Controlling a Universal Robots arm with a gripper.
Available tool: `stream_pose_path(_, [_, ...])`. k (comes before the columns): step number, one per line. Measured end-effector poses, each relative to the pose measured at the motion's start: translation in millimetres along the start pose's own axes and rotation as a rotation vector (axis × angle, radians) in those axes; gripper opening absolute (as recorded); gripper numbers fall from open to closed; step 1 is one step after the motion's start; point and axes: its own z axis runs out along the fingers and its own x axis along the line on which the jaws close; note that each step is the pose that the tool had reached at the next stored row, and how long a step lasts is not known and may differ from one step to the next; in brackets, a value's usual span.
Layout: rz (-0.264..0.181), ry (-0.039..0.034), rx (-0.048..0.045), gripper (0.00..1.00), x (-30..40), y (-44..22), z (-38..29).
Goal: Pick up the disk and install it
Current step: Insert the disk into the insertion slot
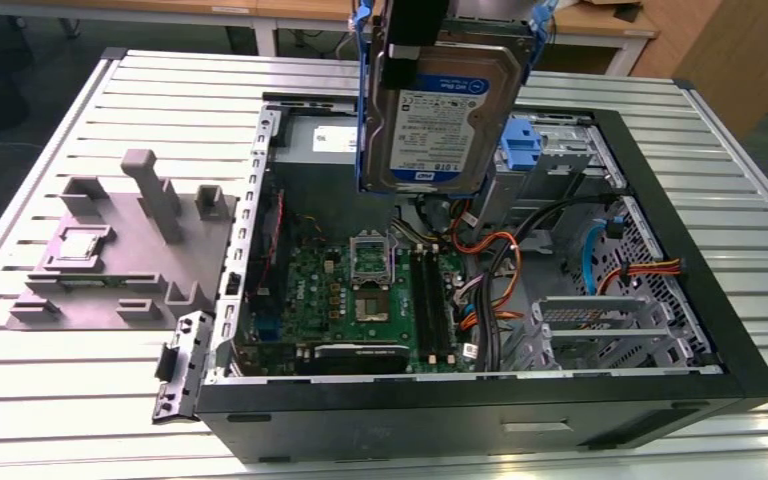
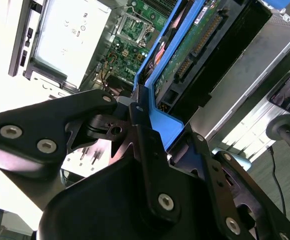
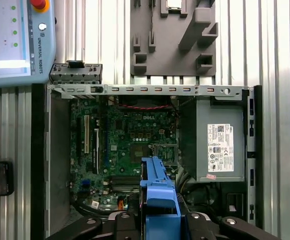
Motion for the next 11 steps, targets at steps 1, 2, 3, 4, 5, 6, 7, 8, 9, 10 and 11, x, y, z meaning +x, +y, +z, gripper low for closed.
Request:
stream_pose_path(1, [0.000, -0.0001, 0.0001, 0.37, 1.1, 0.0, 0.0])
stream_pose_path(2, [0.000, -0.0001, 0.0001, 0.37, 2.5, 0.0, 0.0])
stream_pose_path(3, [0.000, -0.0002, 0.0001, 0.37, 4.0, 0.0, 0.0])
stream_pose_path(4, [0.000, 0.0000, 0.0001, 0.37, 5.7, -0.1, -0.1])
stream_pose_path(5, [0.000, -0.0001, 0.0001, 0.37, 7.4, -0.1, -0.1])
stream_pose_path(6, [0.000, -0.0001, 0.0001, 0.37, 9.0, -0.1, -0.1])
stream_pose_path(7, [0.000, -0.0002, 0.0001, 0.37, 10.6, -0.2, -0.1])
stream_pose_path(8, [0.000, -0.0002, 0.0001, 0.37, 12.1, -0.2, -0.1])
stream_pose_path(9, [0.000, -0.0001, 0.0001, 0.37, 13.5, -0.2, -0.1])
stream_pose_path(10, [0.000, -0.0002, 0.0001, 0.37, 14.4, -0.3, -0.1])
stream_pose_path(11, [0.000, -0.0001, 0.0000, 0.37, 14.9, -0.3, -0.1])
